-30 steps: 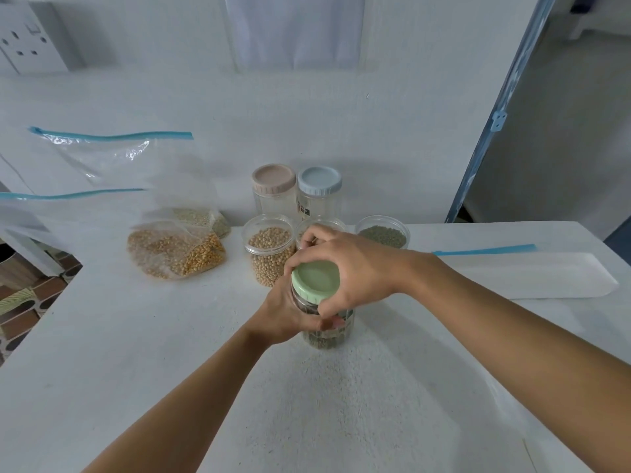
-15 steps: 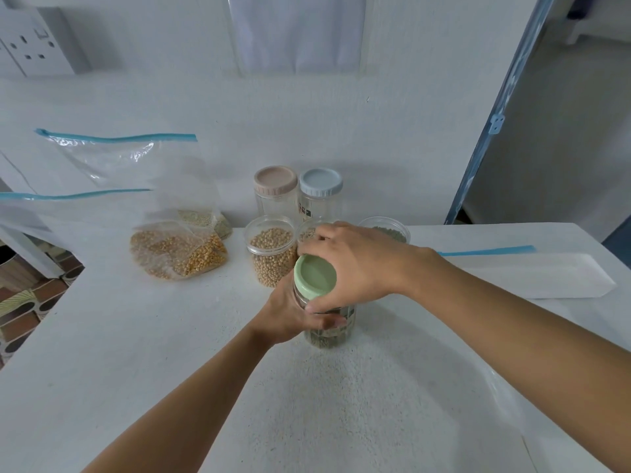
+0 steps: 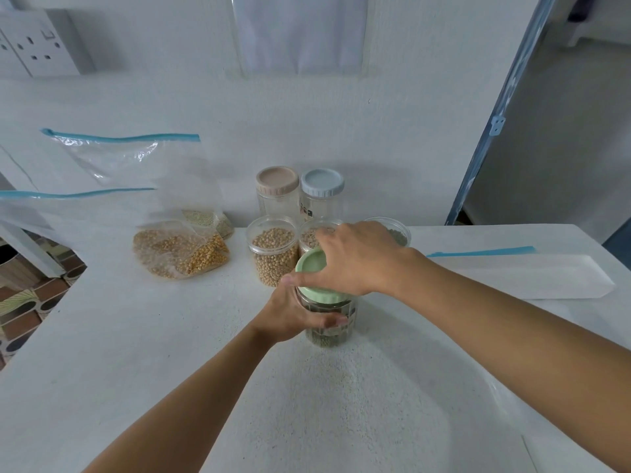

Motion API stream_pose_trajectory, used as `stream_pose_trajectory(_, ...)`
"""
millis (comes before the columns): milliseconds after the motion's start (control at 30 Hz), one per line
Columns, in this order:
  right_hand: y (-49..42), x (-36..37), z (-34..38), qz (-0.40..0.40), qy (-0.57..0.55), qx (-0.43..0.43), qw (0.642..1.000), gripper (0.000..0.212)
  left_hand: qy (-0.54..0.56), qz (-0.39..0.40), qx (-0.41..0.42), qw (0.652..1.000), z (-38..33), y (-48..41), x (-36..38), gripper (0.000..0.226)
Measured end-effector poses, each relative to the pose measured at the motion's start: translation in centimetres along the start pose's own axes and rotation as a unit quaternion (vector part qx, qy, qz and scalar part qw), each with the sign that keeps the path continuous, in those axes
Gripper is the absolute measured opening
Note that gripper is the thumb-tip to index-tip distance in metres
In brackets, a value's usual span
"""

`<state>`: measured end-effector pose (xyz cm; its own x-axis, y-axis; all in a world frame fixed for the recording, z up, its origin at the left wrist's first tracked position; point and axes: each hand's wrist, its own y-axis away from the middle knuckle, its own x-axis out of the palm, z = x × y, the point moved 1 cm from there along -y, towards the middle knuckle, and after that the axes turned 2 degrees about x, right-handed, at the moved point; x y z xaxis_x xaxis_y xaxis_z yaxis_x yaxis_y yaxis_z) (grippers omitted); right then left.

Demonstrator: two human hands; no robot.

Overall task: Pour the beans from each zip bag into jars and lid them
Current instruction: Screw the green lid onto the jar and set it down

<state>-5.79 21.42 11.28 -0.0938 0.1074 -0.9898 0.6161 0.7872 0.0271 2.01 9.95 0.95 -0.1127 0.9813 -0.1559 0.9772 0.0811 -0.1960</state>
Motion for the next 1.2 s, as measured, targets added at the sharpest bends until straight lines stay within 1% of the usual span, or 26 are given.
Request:
stream_pose_trajectory(67, 0.0, -0.1, -0.5, 0.008, -0.009, 0.005, 1.0, 0.104, 0.001, 0.001, -0.007, 1.0, 0.2, 0.0, 0.1, 0.075)
stream_pose_trajectory(100, 0.0, -0.3, -0.8, 0.021, -0.031, -0.011, 0.999, 0.104, 0.004, 0.003, -0.01, 1.0, 0.3, 0.1, 0.0, 0.073)
stream_pose_trajectory(133, 0.1, -0.6, -0.9, 0.044, -0.066, -0.041, 0.996, 0.098, 0.002, 0.0, -0.009, 1.0, 0.6, 0.0, 0.0, 0.072)
stream_pose_trajectory(200, 0.3, -1.0, -1.0, 0.089, -0.144, -0.117, 0.979, 0.076, -0.007, -0.005, -0.007, 1.0, 0.5, 0.1, 0.0, 0.072)
stream_pose_trajectory(233, 0.3, -1.1, -1.1, 0.102, -0.162, -0.139, 0.971, 0.068, -0.007, -0.003, -0.007, 1.0, 0.4, 0.0, 0.0, 0.073)
stream_pose_trajectory(300, 0.2, -0.9, -1.1, 0.095, -0.166, -0.136, 0.972, 0.058, 0.0, 0.001, -0.009, 1.0, 0.5, 0.0, 0.0, 0.073)
stream_pose_trajectory(367, 0.2, -0.5, -0.7, 0.055, -0.134, -0.103, 0.984, 0.06, 0.008, 0.0, -0.015, 1.0, 0.7, 0.0, 0.0, 0.07)
stream_pose_trajectory(467, 0.0, 0.4, 0.1, -0.008, -0.063, -0.038, 0.997, 0.081, 0.02, 0.005, -0.012, 1.0, 0.7, 0.0, 0.0, 0.071)
stream_pose_trajectory(567, -0.2, 0.7, -0.1, -0.042, -0.033, 0.015, 0.998, 0.096, 0.017, 0.002, -0.004, 1.0, 0.4, -0.1, 0.3, 0.079)
stream_pose_trajectory(667, -0.1, 0.1, -1.0, -0.058, -0.012, 0.053, 0.997, 0.093, 0.02, 0.006, 0.001, 1.0, 0.8, -0.2, 0.1, 0.077)
stream_pose_trajectory(700, 0.0, -0.1, -1.3, -0.055, -0.021, 0.045, 0.997, 0.093, 0.019, 0.004, -0.001, 1.0, 0.8, -0.2, 0.1, 0.077)
stream_pose_trajectory(733, 0.1, -0.3, -1.6, -0.034, -0.048, 0.019, 0.998, 0.091, 0.02, 0.004, 0.0, 1.0, 0.8, -0.2, 0.1, 0.076)
stream_pose_trajectory(767, 0.1, -0.4, -1.8, 0.014, -0.098, -0.024, 0.995, 0.083, 0.021, 0.005, 0.001, 1.0, 0.7, -0.2, 0.1, 0.076)
stream_pose_trajectory(833, 0.4, -0.7, -1.9, 0.106, -0.202, -0.125, 0.966, 0.061, 0.019, 0.003, 0.003, 1.0, 0.6, -0.2, 0.1, 0.075)
stream_pose_trajectory(867, 0.5, -0.6, -1.9, 0.124, -0.227, -0.151, 0.954, 0.053, 0.017, 0.0, 0.004, 1.0, 0.7, -0.2, 0.1, 0.076)
stream_pose_trajectory(933, 0.4, -0.1, -2.0, 0.111, -0.238, -0.146, 0.954, 0.047, 0.013, 0.002, 0.001, 1.0, 0.8, -0.3, 0.1, 0.075)
stream_pose_trajectory(1067, 0.4, 0.6, -1.1, 0.052, -0.161, -0.103, 0.98, 0.052, -0.008, 0.005, -0.009, 1.0, 0.9, -0.1, -0.1, 0.066)
stream_pose_trajectory(1133, 0.2, 0.8, -0.6, 0.03, -0.141, -0.098, 0.985, 0.053, -0.012, 0.007, -0.008, 1.0, 0.8, 0.0, -0.1, 0.064)
stream_pose_trajectory(1200, 0.0, 1.1, -0.5, 0.017, -0.134, -0.112, 0.985, 0.057, -0.017, 0.006, -0.001, 1.0, 0.8, 0.0, -0.1, 0.065)
